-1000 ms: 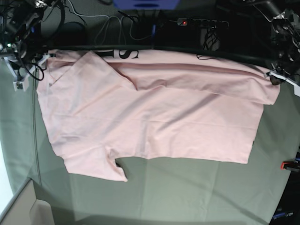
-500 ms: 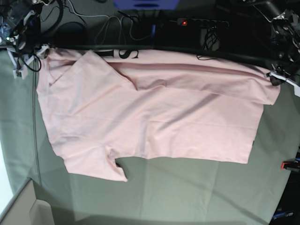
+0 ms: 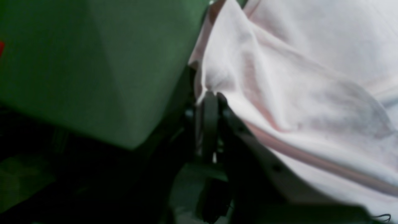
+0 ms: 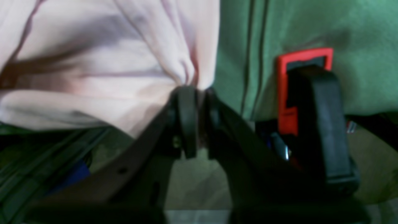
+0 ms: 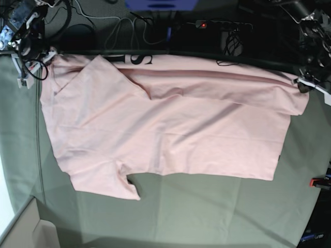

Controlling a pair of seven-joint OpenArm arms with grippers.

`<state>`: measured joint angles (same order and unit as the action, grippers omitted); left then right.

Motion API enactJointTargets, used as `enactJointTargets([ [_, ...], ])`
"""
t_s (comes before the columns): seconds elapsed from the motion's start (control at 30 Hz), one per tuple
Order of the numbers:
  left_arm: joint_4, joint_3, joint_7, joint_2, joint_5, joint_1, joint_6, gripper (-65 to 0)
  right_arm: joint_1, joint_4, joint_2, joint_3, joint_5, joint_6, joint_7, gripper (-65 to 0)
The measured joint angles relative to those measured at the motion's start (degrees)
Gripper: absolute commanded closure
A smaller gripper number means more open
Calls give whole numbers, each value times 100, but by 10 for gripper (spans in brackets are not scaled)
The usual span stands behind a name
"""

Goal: Layout the t-shirt on the table in an organized manner, then fold the t-shirt properly
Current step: 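Pull the shirt edge with the right gripper away from the left gripper, then release the shirt and move both grippers down onto the shirt body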

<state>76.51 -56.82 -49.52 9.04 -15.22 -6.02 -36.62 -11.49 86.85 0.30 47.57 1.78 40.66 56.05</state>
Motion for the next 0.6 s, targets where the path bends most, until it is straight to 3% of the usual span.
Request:
enactJointTargets([
  [0.07,0,-7,-2,2,2,-4,0,-58,2,-4,94,-7,-13,0,9,-17],
  [0.2,0,-9,-2,31,4,-2,22,-252,0,4,236,4,-136,0,13,-61],
  [0.27,2,-11,0,28,9,-4,22,-309,0,22,289,4,-140,-2,35,-99],
  [0.6,50,-31,2,17,-35,-94,20,-327,-37,538,297,11,-179,-20,50,-274],
])
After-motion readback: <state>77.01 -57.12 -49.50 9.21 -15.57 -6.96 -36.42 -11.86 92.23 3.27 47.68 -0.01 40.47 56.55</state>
